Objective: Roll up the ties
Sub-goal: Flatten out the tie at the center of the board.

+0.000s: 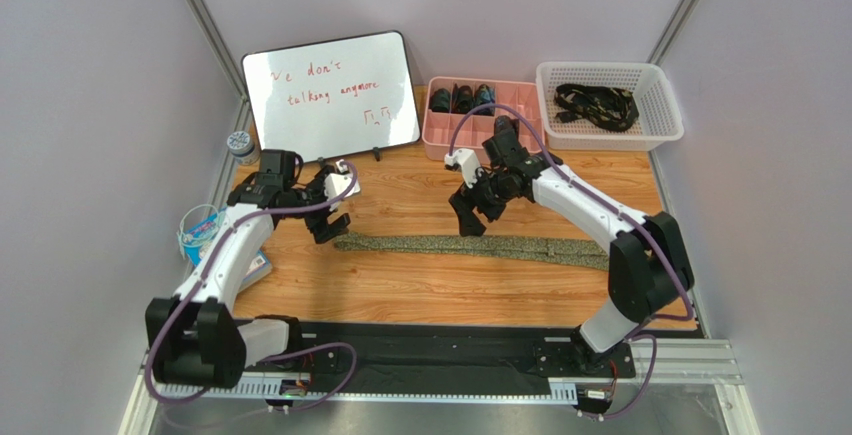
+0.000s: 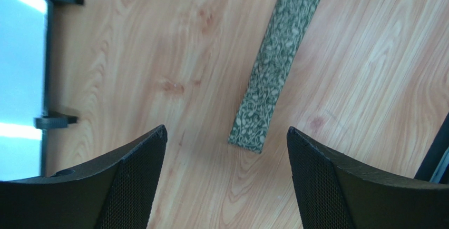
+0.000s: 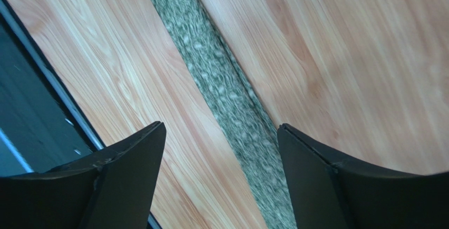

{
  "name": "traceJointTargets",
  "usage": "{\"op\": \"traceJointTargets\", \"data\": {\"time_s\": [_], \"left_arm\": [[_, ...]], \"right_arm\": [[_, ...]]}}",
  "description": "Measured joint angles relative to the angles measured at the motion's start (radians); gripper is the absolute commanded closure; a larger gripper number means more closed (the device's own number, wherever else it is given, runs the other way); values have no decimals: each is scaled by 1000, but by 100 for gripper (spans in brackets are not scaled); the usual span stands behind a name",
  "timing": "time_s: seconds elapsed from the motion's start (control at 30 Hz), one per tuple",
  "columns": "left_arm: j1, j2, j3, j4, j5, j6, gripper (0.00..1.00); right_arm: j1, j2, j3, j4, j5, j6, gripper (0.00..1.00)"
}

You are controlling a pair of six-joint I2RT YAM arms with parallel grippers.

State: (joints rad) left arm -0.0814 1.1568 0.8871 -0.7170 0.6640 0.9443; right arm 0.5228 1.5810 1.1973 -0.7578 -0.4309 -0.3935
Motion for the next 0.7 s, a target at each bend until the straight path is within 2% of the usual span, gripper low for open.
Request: {"op": "traceJointTargets", "data": {"time_s": [0.13,0.23,0.27,0.37,0.57,0.7], "left_arm": [[64,130,7,-65,4,166,11],[73,151,-10,-91,4,301,12],[73,154,-14,-100,5,340,13],[72,184,-16,-114,-5,419,15],[65,243,-22,-105,-48,482,25],[47,250,-38,-86,-69,497,36]], "right_arm": [[5,114,45,53,-80,156,31],[16,166,53,105,-130,296,50],[23,177,53,126,-145,338,53],[52,210,55,197,-183,463,58],[104,272,63,267,-212,560,62],[114,307,72,291,-237,608,67]]}}
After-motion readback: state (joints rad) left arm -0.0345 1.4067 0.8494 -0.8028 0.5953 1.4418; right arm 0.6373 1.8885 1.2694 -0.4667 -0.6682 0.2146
